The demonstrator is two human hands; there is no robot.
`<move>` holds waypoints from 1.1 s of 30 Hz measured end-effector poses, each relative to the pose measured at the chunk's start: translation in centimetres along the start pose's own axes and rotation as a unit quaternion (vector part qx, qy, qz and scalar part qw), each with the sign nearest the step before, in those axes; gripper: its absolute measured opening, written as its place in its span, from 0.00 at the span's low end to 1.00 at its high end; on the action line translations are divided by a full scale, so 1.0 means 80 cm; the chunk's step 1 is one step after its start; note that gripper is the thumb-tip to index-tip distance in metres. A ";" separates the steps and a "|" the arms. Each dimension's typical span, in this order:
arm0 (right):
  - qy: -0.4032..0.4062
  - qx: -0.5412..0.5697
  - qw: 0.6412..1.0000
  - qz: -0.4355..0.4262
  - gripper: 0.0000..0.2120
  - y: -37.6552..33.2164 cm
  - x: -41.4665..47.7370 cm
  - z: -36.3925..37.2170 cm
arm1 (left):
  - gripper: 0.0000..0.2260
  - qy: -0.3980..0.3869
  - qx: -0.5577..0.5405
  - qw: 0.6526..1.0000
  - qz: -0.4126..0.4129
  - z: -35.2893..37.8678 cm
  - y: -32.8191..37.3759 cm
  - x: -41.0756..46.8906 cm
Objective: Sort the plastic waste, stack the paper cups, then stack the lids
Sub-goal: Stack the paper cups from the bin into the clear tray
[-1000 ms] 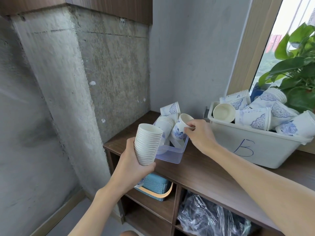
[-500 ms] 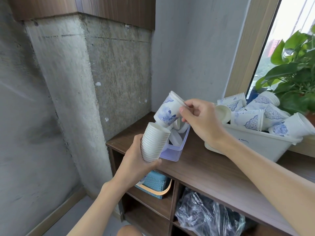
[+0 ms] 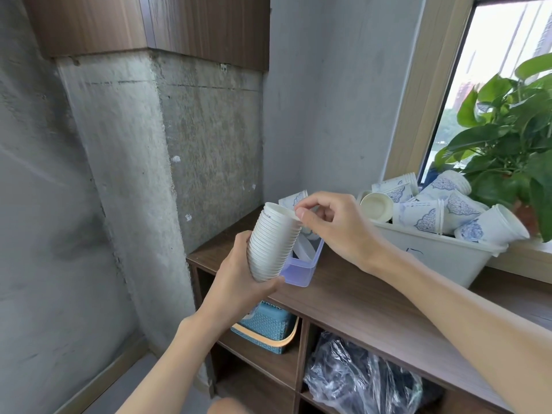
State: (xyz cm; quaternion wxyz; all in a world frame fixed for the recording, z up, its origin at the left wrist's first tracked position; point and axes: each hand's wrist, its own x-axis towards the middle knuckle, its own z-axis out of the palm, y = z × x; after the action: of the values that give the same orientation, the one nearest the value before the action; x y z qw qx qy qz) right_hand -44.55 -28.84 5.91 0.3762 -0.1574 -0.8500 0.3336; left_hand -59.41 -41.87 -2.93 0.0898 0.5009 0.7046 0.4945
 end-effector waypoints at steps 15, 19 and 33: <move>-0.038 -0.014 0.999 0.035 0.04 0.021 0.008 0.028 | 0.34 -0.002 0.000 1.000 -0.013 0.002 -0.024 0.009; 0.014 -0.070 0.992 0.106 0.12 0.062 0.029 0.043 | 0.41 0.005 0.000 1.000 -0.019 -0.006 -0.039 0.014; -0.065 -0.177 0.967 0.174 0.43 0.138 0.082 0.098 | 0.48 0.015 0.040 0.998 -0.038 -0.025 -0.102 0.028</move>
State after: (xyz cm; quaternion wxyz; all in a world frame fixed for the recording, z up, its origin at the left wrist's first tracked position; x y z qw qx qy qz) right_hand -54.53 -20.90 -2.05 0.2227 -0.3450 -0.8776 0.2475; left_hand -66.79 -41.35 -7.56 0.0783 0.4693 0.7436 0.4698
